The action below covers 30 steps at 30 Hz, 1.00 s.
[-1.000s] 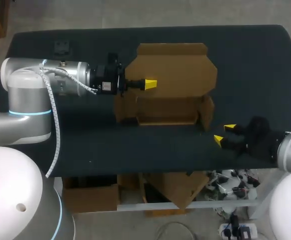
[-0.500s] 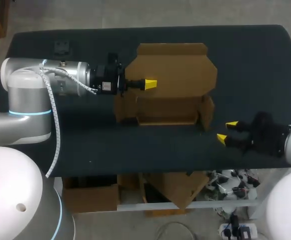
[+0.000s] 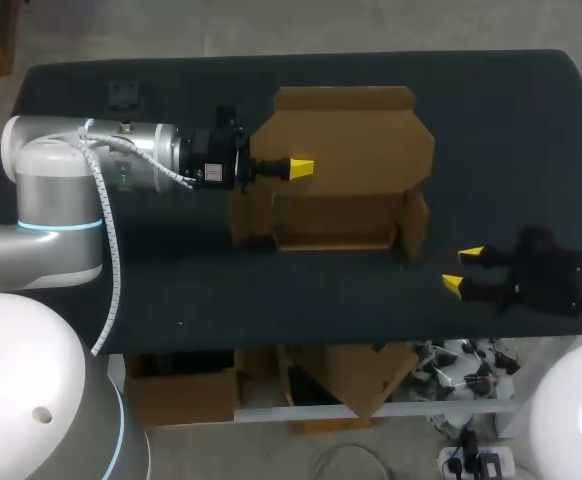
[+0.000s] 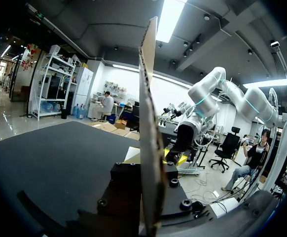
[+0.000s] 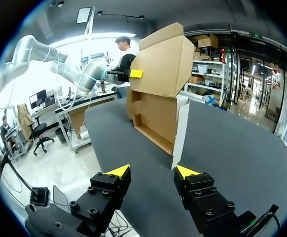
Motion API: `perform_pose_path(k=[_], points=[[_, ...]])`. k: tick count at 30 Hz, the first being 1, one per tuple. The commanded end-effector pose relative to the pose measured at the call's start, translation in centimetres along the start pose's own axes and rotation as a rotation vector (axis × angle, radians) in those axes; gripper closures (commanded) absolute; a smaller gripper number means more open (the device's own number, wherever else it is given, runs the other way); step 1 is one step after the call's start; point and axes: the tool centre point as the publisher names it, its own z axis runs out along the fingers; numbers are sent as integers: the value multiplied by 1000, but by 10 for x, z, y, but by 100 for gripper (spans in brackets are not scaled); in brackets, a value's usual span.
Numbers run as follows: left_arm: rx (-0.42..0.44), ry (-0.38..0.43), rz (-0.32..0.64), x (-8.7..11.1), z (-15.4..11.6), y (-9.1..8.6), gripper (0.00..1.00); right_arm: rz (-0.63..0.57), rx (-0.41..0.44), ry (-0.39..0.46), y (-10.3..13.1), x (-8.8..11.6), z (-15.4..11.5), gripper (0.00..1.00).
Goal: Assemble the packaging by folding the flat box into shape, placing the metal phone stand inside, and closing the box properly
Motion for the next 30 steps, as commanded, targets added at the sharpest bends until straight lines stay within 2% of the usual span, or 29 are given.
perform_pose_path(k=[1, 8, 30], points=[[-1, 3, 0, -2, 1, 4, 100, 3, 32, 12, 4, 3, -12, 40], [-1, 3, 0, -2, 1, 4, 100, -3, 16, 8, 3, 4, -24, 41], [-38, -6, 33, 5, -2, 7, 100, -13, 18, 3, 3, 6, -26, 42]])
